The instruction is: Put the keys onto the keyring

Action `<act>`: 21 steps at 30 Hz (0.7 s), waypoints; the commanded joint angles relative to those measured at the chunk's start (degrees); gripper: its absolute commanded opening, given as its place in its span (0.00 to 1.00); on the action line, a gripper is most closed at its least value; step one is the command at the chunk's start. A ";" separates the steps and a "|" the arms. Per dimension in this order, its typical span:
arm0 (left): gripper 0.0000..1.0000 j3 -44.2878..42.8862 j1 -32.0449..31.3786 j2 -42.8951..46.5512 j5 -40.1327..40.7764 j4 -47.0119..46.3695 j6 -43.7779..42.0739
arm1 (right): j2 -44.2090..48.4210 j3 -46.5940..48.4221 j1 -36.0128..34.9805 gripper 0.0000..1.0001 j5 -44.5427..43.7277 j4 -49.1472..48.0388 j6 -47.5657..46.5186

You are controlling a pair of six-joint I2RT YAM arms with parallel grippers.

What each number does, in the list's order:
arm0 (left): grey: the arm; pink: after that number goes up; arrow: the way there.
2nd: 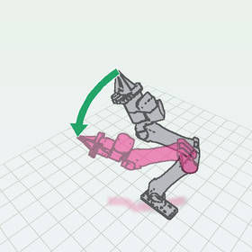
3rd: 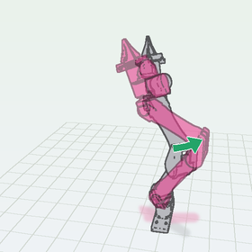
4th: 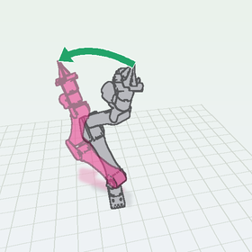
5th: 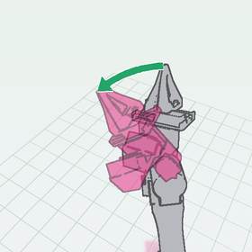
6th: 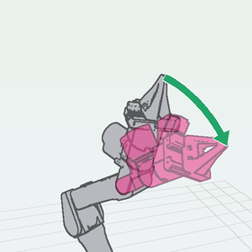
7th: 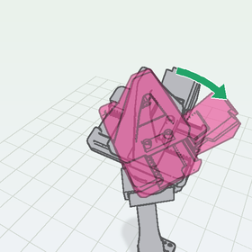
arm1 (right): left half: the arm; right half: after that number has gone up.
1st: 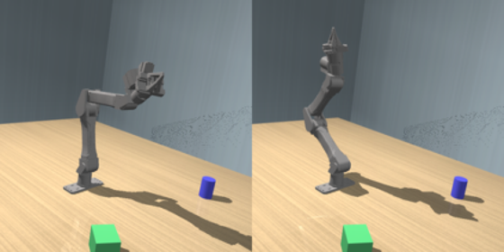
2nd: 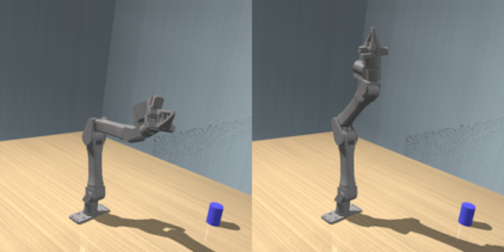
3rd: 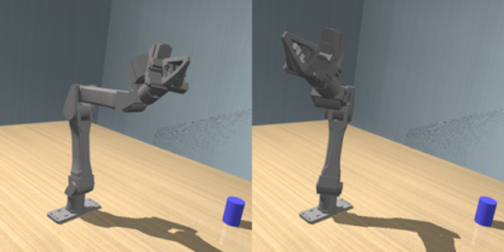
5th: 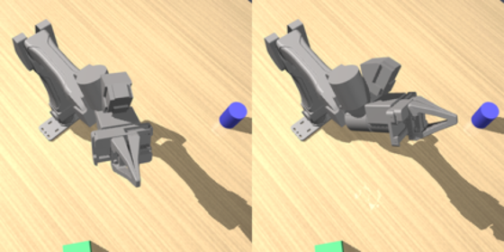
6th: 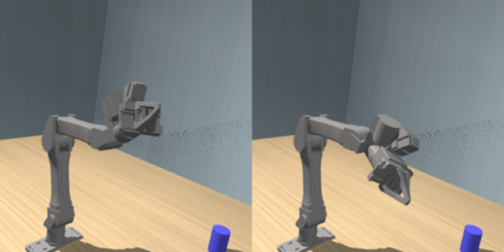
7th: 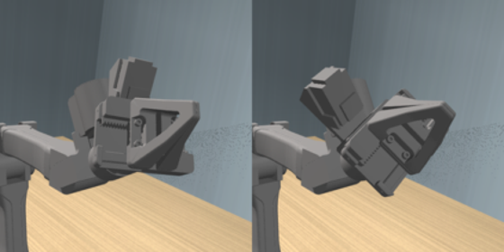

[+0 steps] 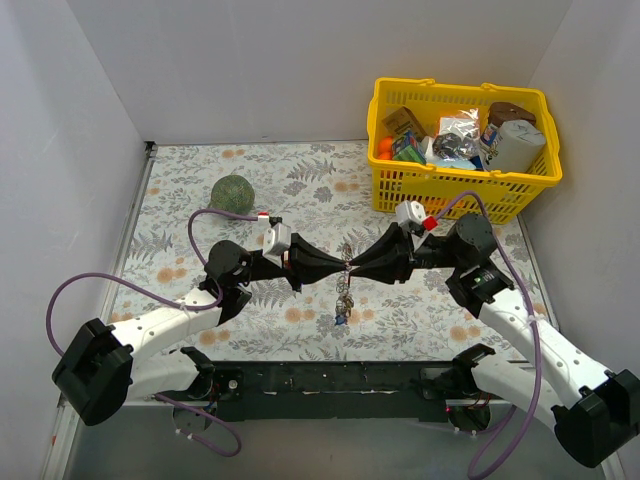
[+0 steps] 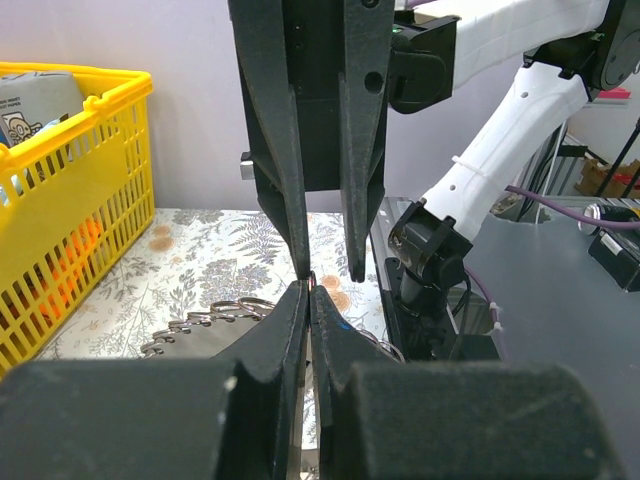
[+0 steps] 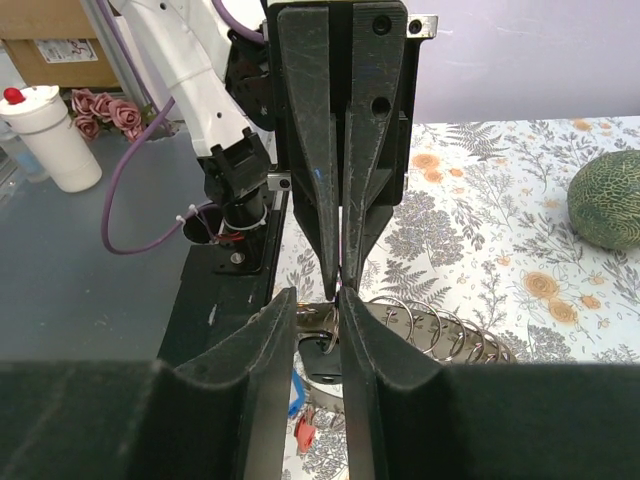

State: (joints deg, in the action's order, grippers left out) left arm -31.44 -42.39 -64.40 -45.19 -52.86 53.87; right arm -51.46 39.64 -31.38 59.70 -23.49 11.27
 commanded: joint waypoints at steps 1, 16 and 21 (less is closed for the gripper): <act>0.00 -1.61 -0.15 0.59 -0.16 -3.48 0.01 | -0.83 0.97 -0.88 0.30 -0.11 -3.41 0.95; 0.00 -1.96 -0.15 0.95 -0.78 -4.44 0.80 | -1.27 0.26 -0.97 0.02 -2.13 -1.22 -1.07; 0.00 -2.39 -0.15 1.12 -1.13 -3.39 0.80 | -1.10 1.23 -0.97 0.01 -3.01 1.84 -2.64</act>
State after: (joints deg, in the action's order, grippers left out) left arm -31.46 -42.39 -64.40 -46.24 -53.65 54.48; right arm -52.62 39.59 -32.01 58.17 -23.88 10.72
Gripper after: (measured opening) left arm 0.017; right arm 0.023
